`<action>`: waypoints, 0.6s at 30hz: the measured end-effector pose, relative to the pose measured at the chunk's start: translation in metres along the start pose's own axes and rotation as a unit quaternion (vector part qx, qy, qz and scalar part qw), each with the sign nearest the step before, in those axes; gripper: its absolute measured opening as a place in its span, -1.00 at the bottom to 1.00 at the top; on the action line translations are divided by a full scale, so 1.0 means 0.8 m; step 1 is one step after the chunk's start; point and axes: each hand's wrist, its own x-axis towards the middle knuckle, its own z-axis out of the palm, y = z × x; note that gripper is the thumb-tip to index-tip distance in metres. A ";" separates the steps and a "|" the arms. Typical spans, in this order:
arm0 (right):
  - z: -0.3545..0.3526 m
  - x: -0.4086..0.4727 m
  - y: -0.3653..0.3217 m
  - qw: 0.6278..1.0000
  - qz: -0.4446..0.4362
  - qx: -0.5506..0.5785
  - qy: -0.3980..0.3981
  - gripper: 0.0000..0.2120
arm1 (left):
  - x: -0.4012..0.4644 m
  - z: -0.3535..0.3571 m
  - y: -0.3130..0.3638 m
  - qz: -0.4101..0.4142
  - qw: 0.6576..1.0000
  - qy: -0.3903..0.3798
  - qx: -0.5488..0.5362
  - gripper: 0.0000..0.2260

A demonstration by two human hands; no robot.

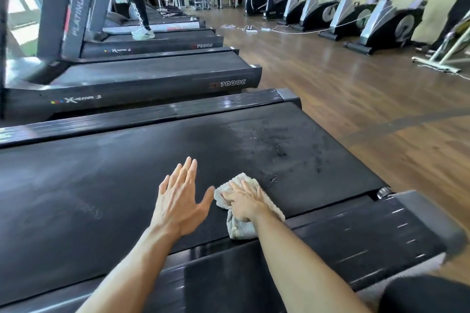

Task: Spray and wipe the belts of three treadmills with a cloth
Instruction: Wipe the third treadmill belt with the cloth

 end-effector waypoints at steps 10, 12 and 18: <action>0.037 0.017 0.042 0.964 -0.087 0.056 0.246 -0.42 | 0.056 0.078 0.018 -0.023 1.000 -0.003 -0.020 -0.16; 0.035 0.034 0.056 0.959 -0.070 0.077 0.266 -0.43 | 0.081 0.104 0.020 -0.021 0.999 0.005 -0.030 -0.17; 0.003 0.044 0.129 0.979 -0.006 0.059 0.195 -0.32 | 0.122 0.149 0.046 -0.038 0.999 0.009 -0.030 -0.17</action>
